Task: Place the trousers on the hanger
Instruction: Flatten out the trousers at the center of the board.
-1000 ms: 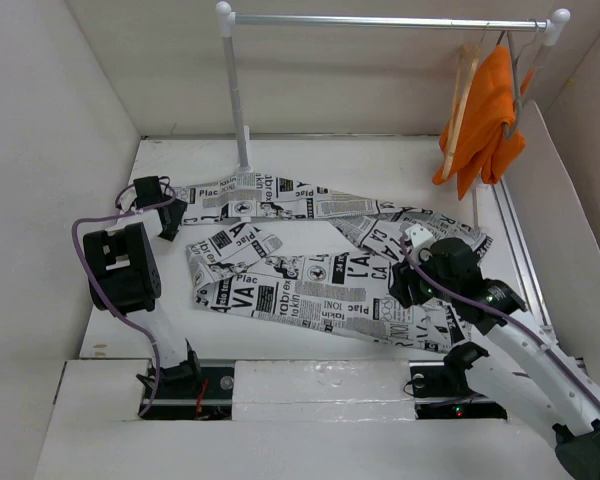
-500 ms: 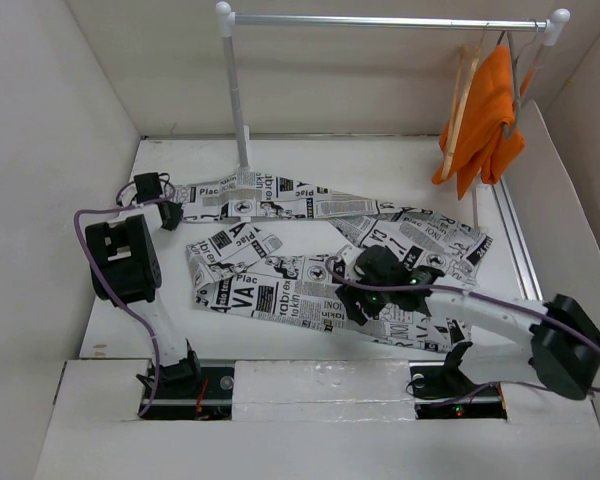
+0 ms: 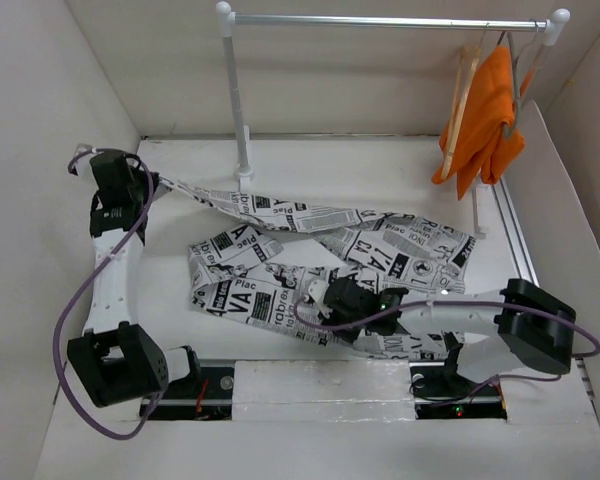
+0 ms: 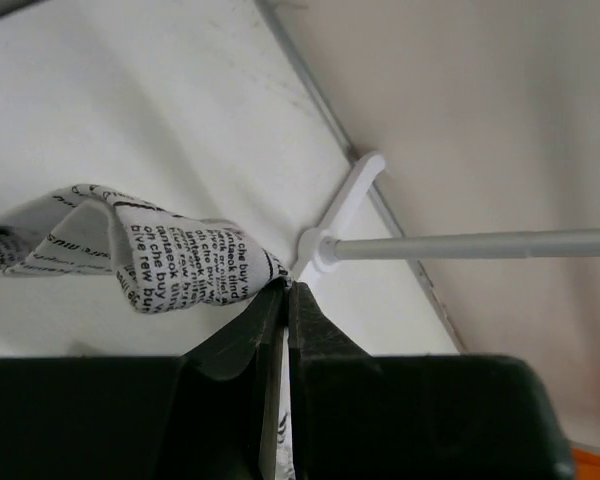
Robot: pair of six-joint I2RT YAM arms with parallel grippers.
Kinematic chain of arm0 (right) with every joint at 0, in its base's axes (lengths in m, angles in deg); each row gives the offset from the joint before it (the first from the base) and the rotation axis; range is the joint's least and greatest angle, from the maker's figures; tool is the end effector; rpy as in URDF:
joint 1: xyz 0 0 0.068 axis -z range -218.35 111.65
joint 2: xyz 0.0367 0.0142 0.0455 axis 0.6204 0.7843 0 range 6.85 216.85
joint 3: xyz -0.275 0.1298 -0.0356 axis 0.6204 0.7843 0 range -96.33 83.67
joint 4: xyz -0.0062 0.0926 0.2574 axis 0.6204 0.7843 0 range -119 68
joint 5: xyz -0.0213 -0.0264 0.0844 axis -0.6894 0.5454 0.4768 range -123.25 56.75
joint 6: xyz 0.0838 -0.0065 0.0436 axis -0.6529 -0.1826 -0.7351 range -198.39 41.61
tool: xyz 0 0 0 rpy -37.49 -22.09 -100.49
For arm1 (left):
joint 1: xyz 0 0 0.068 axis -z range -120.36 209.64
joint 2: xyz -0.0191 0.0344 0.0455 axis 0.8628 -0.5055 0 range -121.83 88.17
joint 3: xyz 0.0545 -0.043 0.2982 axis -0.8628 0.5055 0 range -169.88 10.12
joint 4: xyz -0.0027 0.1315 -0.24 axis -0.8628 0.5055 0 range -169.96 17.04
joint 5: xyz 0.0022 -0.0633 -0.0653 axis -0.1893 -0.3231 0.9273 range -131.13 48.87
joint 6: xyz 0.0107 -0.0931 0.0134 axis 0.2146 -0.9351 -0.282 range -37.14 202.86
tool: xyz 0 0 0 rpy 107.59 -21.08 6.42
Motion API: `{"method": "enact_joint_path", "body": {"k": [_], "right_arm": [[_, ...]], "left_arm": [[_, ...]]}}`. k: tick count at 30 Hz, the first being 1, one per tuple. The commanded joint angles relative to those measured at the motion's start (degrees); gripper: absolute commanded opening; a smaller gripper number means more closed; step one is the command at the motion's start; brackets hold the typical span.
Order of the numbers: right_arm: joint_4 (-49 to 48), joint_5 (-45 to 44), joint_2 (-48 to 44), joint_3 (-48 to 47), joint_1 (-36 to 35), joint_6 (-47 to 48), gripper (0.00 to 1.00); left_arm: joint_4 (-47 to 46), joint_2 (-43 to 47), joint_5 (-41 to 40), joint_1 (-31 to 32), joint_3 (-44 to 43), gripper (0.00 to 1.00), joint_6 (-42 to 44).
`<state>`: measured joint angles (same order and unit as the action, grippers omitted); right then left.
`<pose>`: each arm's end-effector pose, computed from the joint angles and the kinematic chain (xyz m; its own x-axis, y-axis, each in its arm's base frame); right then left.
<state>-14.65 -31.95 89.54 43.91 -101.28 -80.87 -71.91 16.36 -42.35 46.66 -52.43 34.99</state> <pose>0.1339 0.2662 0.1434 -0.4212 -0.7293 -0.5392 -0.8784 0.4761 0.0423 0.3344 0.0789 0.3672 -0.0134 -0.7640 -0.6451 -0.3788 0.6009 -0.7038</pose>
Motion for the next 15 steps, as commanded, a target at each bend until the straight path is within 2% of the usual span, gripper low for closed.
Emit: {"method": "enact_joint_path", "body": {"k": [1,5,6,7,8,9,10,11,12,13,14,15], "right_arm": [[7.25,5.9,-5.42,4.17,-5.79,-2.7,0.0],[11.4,6.97,-13.51,5.76,-5.79,-2.71,0.0],[13.58,7.57,-15.61,3.32,-5.79,-1.31,0.0],[13.6,7.58,-15.63,3.29,-5.79,-1.3,0.0],[15.86,7.92,-15.64,1.99,-5.79,-0.86,0.0],[17.1,8.71,-15.37,0.76,-5.79,-0.34,0.0],[18.77,9.42,-15.37,-2.04,-5.79,0.1,0.0],[21.48,9.42,-15.63,-3.11,-5.79,-0.24,0.0],[22.38,9.34,-16.68,-3.99,-5.79,-1.11,0.0],[23.26,8.38,-17.39,-4.7,-5.79,-1.47,0.02],[25.01,7.58,-18.0,-6.53,-5.79,-1.82,0.11],[25.72,6.88,-18.7,-7.42,-5.79,-2.17,0.2]], "left_arm": [[4.86,-1.04,-0.98,-0.39,-8.08,0.0,3.48],[6.7,-13.68,-1.16,-0.39,-18.11,0.0,5.07],[9.76,-24.67,-1.77,-0.39,-27.01,0.0,5.51],[9.79,-24.78,-1.78,-0.39,-27.1,0.0,5.51],[11.35,-28.61,-1.86,-0.39,-34.94,0.0,5.43],[12.59,-36.22,-1.69,-0.39,-39.8,0.0,5.43],[13.99,-39.77,-1.95,-0.39,-43.94,0.0,5.34],[15.05,-46.94,-2.3,-0.39,-53.55,0.0,5.43],[16.1,-50.5,-1.95,0.22,-58.87,0.0,5.69],[18.38,-54.36,-1.17,0.23,-63.62,0.0,5.78],[18.05,-56.23,-0.73,-0.56,-64.36,0.0,3.78],[17.27,-57.9,3.02,-1.35,-63.15,0.0,1.58]]}}
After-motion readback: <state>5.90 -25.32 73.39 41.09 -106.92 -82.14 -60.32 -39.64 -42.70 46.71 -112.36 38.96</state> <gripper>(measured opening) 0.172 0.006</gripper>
